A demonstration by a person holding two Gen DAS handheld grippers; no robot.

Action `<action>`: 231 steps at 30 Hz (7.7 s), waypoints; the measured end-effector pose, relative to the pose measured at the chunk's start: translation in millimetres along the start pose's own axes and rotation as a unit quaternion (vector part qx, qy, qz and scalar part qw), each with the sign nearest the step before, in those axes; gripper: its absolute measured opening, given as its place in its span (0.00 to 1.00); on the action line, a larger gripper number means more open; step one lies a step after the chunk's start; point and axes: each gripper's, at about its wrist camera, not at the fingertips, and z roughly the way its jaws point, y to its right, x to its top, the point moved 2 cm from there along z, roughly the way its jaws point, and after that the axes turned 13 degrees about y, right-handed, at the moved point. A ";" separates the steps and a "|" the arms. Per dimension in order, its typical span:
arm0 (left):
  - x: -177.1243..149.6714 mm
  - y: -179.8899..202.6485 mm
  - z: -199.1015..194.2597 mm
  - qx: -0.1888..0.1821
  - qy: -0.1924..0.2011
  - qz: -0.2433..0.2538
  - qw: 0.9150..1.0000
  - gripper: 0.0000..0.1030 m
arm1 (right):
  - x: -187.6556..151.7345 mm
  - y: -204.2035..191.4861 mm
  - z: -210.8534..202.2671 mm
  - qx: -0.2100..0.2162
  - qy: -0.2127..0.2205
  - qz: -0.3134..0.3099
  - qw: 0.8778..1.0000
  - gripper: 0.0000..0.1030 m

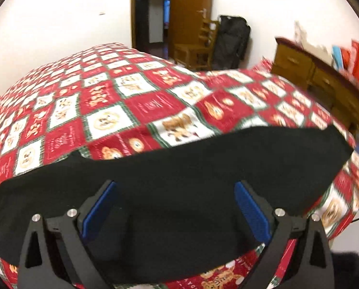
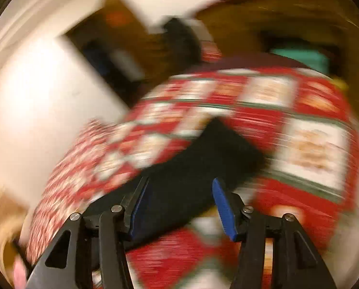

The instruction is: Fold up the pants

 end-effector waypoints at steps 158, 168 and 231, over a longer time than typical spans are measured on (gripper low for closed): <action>-96.2 -273.4 -86.2 0.311 0.003 -0.301 0.901 0.99 | -294.0 -363.3 9.2 0.381 -0.142 -0.483 0.776 0.36; -93.5 -277.4 -94.0 0.291 0.031 -0.312 0.904 0.47 | -255.4 -351.3 4.5 0.371 -0.103 -0.421 0.821 0.36; -14.9 -187.4 -58.2 0.169 0.043 -0.160 0.972 0.57 | -285.5 -432.5 72.4 0.375 -0.227 -0.407 0.801 0.51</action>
